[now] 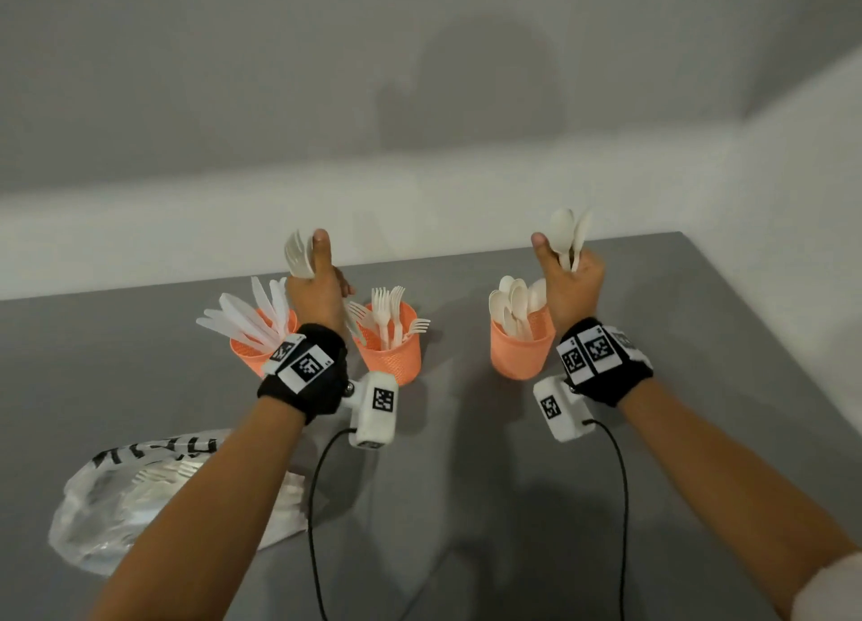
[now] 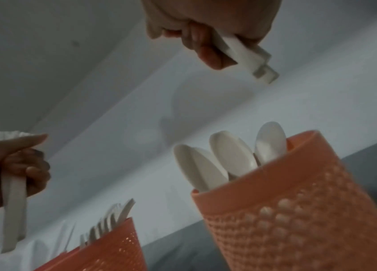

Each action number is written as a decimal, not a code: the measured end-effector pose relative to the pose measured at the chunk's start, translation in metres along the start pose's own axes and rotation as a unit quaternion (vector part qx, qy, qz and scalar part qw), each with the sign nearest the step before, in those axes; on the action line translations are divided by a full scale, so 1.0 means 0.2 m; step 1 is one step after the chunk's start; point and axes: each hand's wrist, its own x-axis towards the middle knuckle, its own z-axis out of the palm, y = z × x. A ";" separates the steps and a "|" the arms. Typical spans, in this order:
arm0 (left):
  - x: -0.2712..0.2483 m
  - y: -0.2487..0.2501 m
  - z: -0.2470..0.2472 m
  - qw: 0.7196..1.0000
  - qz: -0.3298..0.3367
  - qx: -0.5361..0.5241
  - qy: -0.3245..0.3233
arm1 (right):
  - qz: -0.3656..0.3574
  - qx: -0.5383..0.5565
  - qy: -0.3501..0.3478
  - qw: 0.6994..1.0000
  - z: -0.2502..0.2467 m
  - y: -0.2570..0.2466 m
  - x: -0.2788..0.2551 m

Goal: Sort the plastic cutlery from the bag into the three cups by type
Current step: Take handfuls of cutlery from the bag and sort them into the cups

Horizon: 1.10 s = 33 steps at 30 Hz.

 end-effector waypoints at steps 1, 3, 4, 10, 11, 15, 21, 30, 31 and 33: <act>0.02 0.00 0.02 1.000 0.005 -0.003 0.007 | 0.005 0.003 0.012 1.000 0.01 0.01 0.01; 0.05 -0.03 0.05 1.000 0.014 0.003 0.016 | 0.027 0.000 0.024 0.999 0.04 0.06 0.02; 0.06 -0.05 0.06 1.000 0.017 0.015 0.016 | 0.044 -0.006 0.028 0.999 0.06 0.09 0.02; 0.07 -0.24 0.10 0.998 0.009 0.061 -0.012 | 0.107 -0.060 0.040 0.992 0.09 0.25 0.01; 0.06 -0.27 0.10 0.997 0.002 0.073 -0.024 | 0.104 -0.064 0.038 0.992 0.09 0.26 0.01; 0.01 -0.38 0.07 0.957 0.115 0.254 -0.081 | 0.064 -0.108 0.044 0.991 0.08 0.26 0.00; 0.00 -0.42 0.04 0.907 0.180 0.371 -0.091 | -0.019 -0.204 0.010 0.979 0.02 0.27 -0.02; -0.03 -0.47 0.07 0.881 0.182 0.391 -0.194 | -0.111 -0.523 -0.168 0.828 -0.05 0.29 -0.04; -0.04 -0.46 0.07 0.881 0.168 0.395 -0.199 | -0.101 -0.552 -0.179 0.808 -0.05 0.28 -0.04; -0.04 -0.44 0.08 0.875 0.142 0.411 -0.210 | -0.082 -0.586 -0.182 0.785 -0.05 0.26 -0.04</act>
